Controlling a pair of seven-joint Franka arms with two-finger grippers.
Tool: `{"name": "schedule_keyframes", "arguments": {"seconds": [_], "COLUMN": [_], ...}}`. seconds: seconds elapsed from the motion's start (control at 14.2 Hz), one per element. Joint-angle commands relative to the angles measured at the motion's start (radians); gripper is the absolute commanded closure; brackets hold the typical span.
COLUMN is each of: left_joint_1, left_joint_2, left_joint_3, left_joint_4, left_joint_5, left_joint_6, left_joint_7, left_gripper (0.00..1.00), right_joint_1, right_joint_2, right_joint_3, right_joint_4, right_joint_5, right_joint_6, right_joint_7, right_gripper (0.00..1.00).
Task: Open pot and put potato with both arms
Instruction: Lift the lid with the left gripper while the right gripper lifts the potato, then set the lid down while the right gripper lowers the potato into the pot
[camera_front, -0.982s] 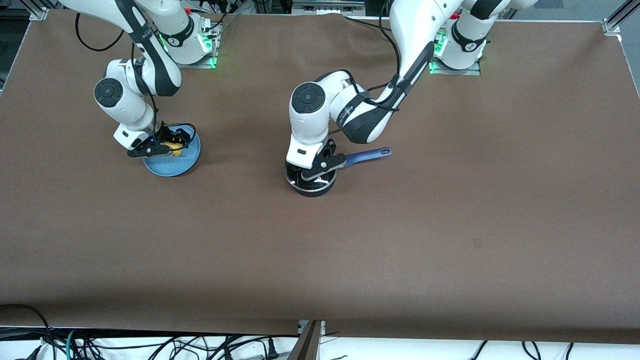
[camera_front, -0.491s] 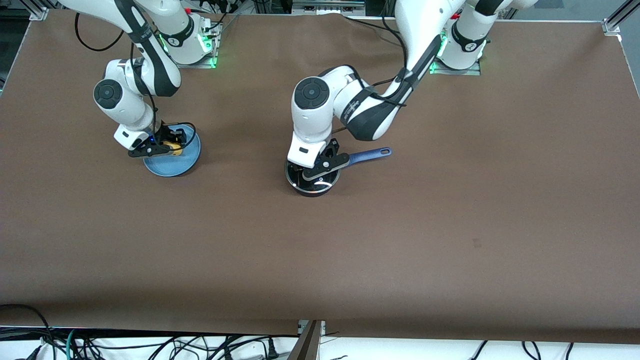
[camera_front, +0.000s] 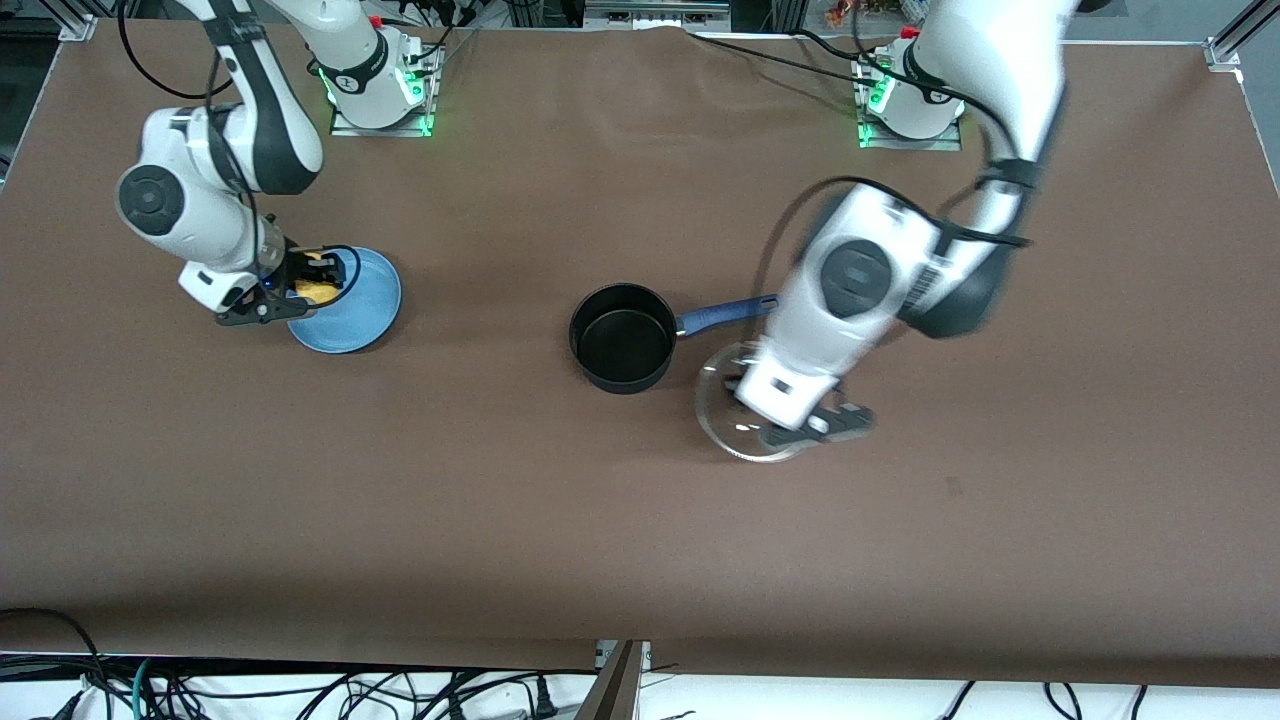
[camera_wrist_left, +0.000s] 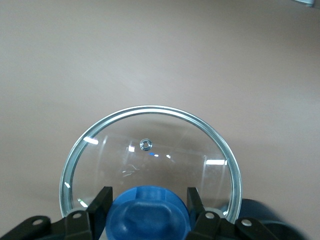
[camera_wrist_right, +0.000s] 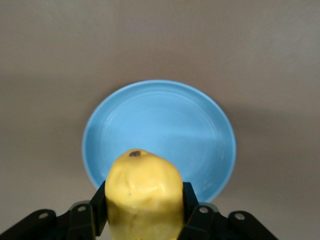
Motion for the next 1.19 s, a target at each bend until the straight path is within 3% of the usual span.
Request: {"name": "schedule_keyframes", "arguments": {"seconds": [0.0, 0.21, 0.42, 0.7, 0.91, 0.98, 1.05, 1.12], "left_joint_1": [0.114, 0.151, 0.166, 0.189, 0.197, 0.197, 0.197, 0.197], "left_joint_2": [-0.083, -0.079, -0.076, -0.068, -0.056, -0.051, -0.05, -0.047], "left_joint_3": [0.036, 0.175, 0.271, 0.291, 0.291, 0.291, 0.291, 0.291], "left_joint_4": [-0.13, -0.214, -0.333, -0.462, -0.51, -0.512, -0.512, -0.51], "left_joint_5": [-0.06, -0.113, -0.178, -0.209, -0.212, -0.215, -0.233, -0.252], "left_joint_6": [0.001, 0.025, 0.16, 0.336, 0.413, 0.416, 0.416, 0.415], "left_joint_7": [0.318, 0.635, 0.867, 0.974, 0.985, 0.983, 0.983, 0.982], "left_gripper": [0.55, 0.53, 0.53, 0.53, 0.53, 0.5, 0.37, 0.11], "right_joint_1": [0.046, 0.165, 0.317, 0.481, 0.555, 0.575, 0.586, 0.604], "right_joint_2": [0.043, 0.092, 0.211, 0.464, 0.591, 0.621, 0.649, 0.672], "right_joint_3": [0.006, 0.013, 0.013, 0.013, 0.013, 0.013, 0.015, 0.015], "right_joint_4": [0.234, 0.398, 0.538, 0.806, 0.874, 0.874, 0.874, 0.874], "right_joint_5": [0.004, 0.017, 0.145, 0.192, 0.193, 0.193, 0.195, 0.195], "right_joint_6": [-0.264, -0.371, -0.357, -0.263, -0.125, -0.071, -0.022, 0.027], "right_joint_7": [0.054, 0.248, 0.553, 0.857, 0.933, 0.935, 0.944, 0.97], "right_gripper": [0.74, 0.74, 0.74, 0.74, 0.74, 0.74, 0.74, 0.74]}}
